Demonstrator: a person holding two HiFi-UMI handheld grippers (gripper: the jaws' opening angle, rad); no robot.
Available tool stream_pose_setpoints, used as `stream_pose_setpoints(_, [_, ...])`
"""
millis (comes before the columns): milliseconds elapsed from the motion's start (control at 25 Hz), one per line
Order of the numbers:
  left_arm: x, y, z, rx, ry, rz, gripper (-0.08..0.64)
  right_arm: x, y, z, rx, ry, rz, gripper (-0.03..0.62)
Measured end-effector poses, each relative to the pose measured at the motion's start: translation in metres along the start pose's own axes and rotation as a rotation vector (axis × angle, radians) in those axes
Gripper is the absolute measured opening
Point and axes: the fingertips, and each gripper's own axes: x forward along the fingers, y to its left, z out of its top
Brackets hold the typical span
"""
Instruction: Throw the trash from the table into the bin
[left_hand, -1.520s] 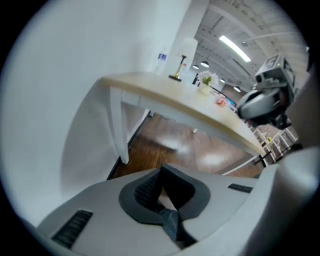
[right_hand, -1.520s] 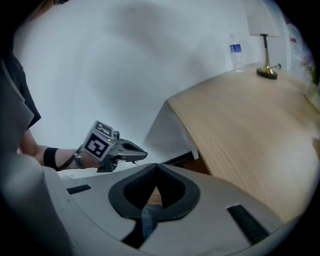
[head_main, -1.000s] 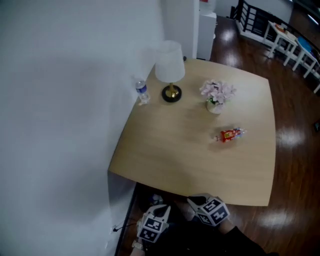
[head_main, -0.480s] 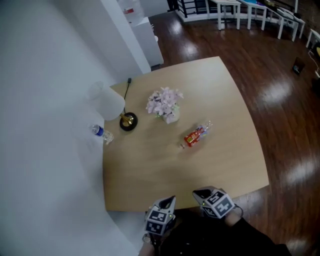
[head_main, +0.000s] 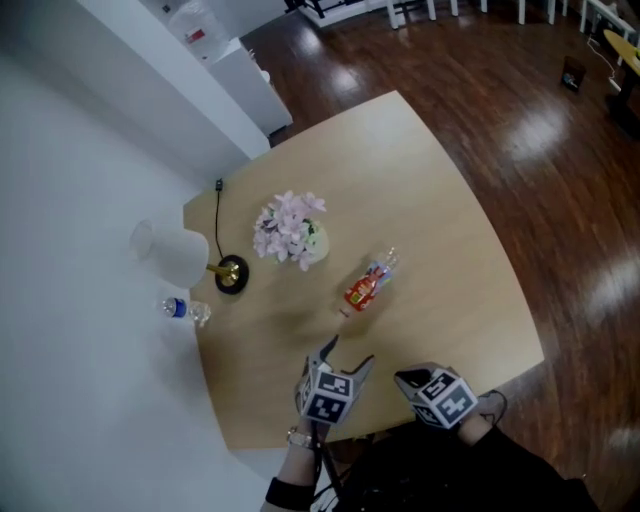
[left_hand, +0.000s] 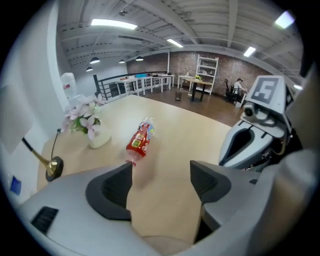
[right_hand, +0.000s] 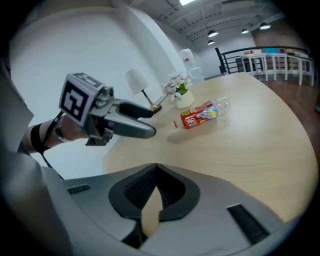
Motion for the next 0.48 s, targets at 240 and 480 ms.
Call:
stream_pose_setpoints(240, [0.078, 0.044, 0.058, 0.089, 0.058, -0.003, 0.387, -0.007, -0.039, 0.006, 0.083, -0.012, -0.016, 0.005])
stream_pose_setpoints(480, [0.131, 0.059, 0.058, 0.132, 0.183, -0.042, 0.387, -0.010, -0.061, 0.012, 0.141, -0.024, -0.014, 0.005])
